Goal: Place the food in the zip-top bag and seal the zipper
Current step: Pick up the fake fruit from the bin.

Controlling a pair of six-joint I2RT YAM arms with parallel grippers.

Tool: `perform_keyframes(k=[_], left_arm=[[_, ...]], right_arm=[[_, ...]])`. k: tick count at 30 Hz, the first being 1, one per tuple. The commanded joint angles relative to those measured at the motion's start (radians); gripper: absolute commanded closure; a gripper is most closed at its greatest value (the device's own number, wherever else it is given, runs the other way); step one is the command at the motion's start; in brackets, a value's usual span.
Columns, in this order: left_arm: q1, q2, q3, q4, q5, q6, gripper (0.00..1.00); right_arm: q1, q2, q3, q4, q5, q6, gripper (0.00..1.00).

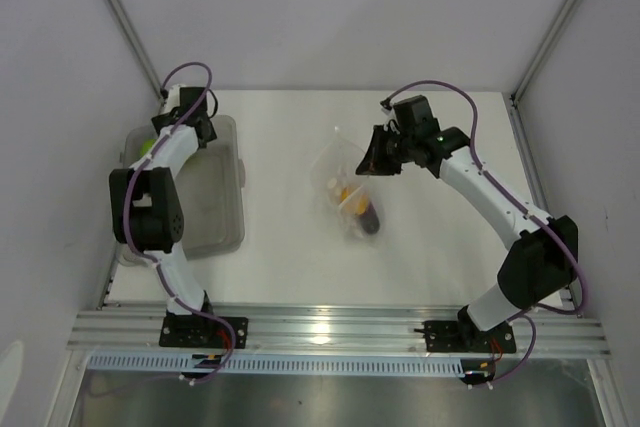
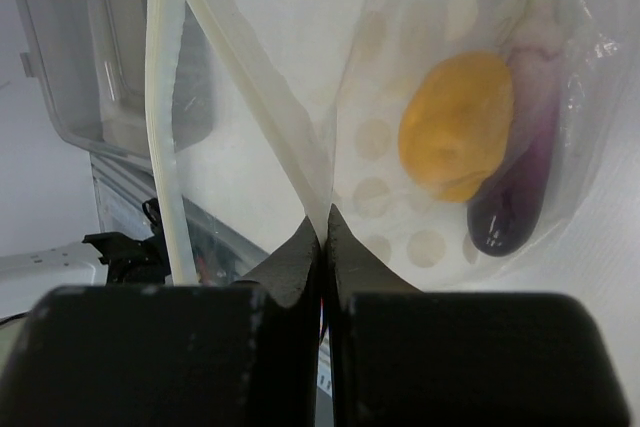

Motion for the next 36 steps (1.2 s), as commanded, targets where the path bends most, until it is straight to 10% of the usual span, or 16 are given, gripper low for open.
perform_keyframes(k=[1, 36], left_arm=[[0.043, 0.058, 0.080, 0.018, -0.033, 0.105, 0.06], [0.164, 0.454, 0.659, -0.375, 0.303, 0.288, 0.14]], right_arm=[[-0.002, 0.025, 0.053, 0.033, -0.027, -0.026, 1.00], [0.015, 0.045, 0.032, 0.113, -0.053, -0.018, 1.00]])
